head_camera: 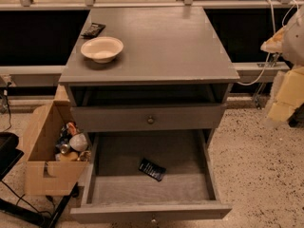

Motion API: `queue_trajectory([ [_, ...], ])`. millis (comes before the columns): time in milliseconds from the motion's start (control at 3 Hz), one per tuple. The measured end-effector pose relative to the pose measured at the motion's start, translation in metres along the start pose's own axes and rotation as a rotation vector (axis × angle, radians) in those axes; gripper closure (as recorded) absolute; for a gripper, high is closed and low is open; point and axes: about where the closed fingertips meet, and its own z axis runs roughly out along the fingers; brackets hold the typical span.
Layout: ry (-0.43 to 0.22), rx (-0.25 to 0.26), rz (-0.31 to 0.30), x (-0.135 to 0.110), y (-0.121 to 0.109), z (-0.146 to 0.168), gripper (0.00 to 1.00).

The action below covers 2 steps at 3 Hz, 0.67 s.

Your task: Pick rxbar blueberry from middle drawer and place on counter

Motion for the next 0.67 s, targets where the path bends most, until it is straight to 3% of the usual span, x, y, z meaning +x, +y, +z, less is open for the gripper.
queue_trajectory([
  [333, 0.000, 0.000, 0.000, 0.000, 0.000, 0.000, 0.00],
  [667, -0.012, 0.000, 0.027, -0.002, 0.005, 0.027, 0.00],
])
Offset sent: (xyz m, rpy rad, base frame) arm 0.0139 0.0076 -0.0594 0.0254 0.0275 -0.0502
